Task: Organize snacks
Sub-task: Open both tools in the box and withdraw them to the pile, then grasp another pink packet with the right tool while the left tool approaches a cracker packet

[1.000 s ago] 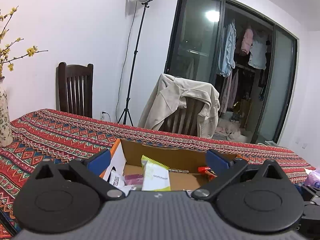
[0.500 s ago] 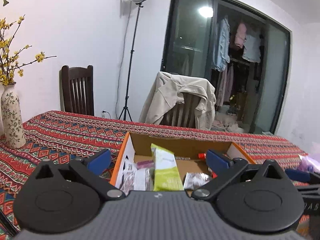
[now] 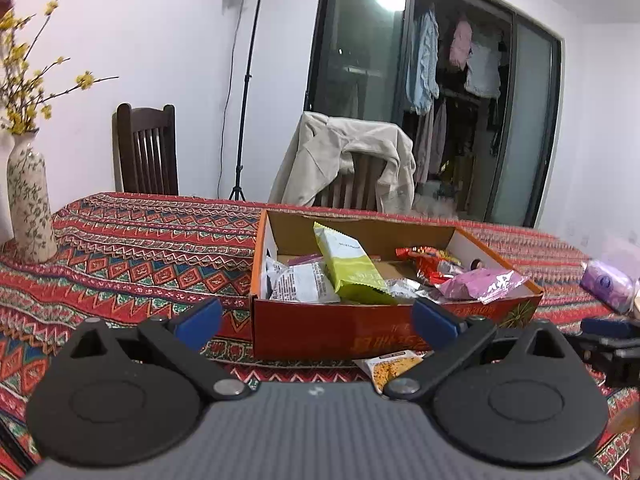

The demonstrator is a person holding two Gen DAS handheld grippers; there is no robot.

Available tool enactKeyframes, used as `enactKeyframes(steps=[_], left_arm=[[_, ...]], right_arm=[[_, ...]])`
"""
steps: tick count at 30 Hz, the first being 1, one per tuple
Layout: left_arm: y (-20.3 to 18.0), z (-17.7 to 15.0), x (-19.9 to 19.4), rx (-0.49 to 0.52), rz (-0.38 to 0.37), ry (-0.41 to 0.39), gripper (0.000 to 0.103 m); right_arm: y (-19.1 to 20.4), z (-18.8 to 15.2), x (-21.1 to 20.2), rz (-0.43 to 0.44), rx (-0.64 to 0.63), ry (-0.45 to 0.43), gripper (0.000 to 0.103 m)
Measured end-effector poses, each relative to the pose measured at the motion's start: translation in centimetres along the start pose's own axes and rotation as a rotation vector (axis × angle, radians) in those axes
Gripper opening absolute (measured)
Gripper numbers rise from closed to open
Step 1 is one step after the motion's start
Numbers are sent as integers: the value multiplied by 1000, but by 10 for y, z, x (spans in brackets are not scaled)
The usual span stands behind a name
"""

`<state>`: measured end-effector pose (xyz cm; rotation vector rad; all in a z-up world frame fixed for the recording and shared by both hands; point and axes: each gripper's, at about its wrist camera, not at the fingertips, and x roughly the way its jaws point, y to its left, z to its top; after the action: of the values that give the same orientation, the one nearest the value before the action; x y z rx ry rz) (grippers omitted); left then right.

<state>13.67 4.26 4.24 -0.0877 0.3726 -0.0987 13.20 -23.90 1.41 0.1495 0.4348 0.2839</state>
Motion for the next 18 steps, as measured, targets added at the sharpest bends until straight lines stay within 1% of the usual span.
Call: enactKeyframes(steps=[2, 4, 6, 9, 12, 18], left_arm=[[1, -5, -1, -13, -8, -20, 103], [2, -9, -1, -19, -23, -41, 103], [1, -12, -3, -8, -21, -66, 103], [0, -15, -5, 4, -11, -102, 103], [-3, -18, -5, 23, 7, -114, 103], [-6, -22, -4, 46, 20, -115, 103]], right_arm=[[0, -7, -1, 6, 0, 4, 103], [3, -13, 0, -8, -14, 6, 103], [5, -16, 2, -19, -28, 8, 103], [5, -21, 6, -1, -27, 27, 103], [8, -25, 12, -20, -42, 48, 103], [12, -24, 26, -73, -49, 126, 103]])
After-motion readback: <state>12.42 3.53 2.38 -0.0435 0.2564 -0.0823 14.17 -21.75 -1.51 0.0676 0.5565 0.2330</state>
